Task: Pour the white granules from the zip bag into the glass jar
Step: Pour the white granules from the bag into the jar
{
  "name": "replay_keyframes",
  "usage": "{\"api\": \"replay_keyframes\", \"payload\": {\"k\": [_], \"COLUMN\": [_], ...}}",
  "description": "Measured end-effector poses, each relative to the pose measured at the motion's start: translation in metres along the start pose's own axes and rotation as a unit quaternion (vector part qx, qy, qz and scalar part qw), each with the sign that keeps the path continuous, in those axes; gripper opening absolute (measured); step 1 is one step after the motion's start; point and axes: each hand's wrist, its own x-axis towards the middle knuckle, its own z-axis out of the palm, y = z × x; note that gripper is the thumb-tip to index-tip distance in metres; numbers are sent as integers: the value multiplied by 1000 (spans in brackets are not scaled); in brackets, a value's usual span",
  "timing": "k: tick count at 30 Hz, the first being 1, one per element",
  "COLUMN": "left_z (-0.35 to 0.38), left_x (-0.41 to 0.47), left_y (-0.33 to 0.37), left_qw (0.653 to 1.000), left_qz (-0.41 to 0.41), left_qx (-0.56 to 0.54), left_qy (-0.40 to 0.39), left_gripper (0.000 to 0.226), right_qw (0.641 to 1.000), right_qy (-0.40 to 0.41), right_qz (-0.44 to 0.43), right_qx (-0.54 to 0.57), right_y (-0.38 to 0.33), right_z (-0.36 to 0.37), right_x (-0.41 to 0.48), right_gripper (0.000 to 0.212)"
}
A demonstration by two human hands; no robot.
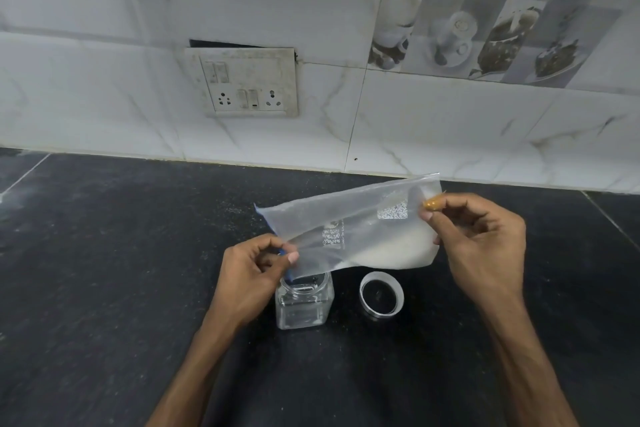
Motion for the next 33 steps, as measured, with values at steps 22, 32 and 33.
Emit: {"api": "replay_keyframes", "payload": {"k": [22,32,33], "left_z": [-1,1,1], "left_x": [-4,-5,-5], "left_y": [-7,-17,-18], "left_qw": [1000,999,999], "left_qz": [13,21,21], "left_qx": [-11,-18,-23], "left_qy": [-26,-33,-27], "left_gripper": [44,46,46], "right_qw": [1000,993,989], "right_qy": [6,-62,-76], "right_qz": [12,-78,-90], "right_qx": [14,-70,-86], "right_y": [-3,-5,-5], "right_z": [0,2,0], "right_x": [6,12,11], "right_gripper": [25,34,33]}}
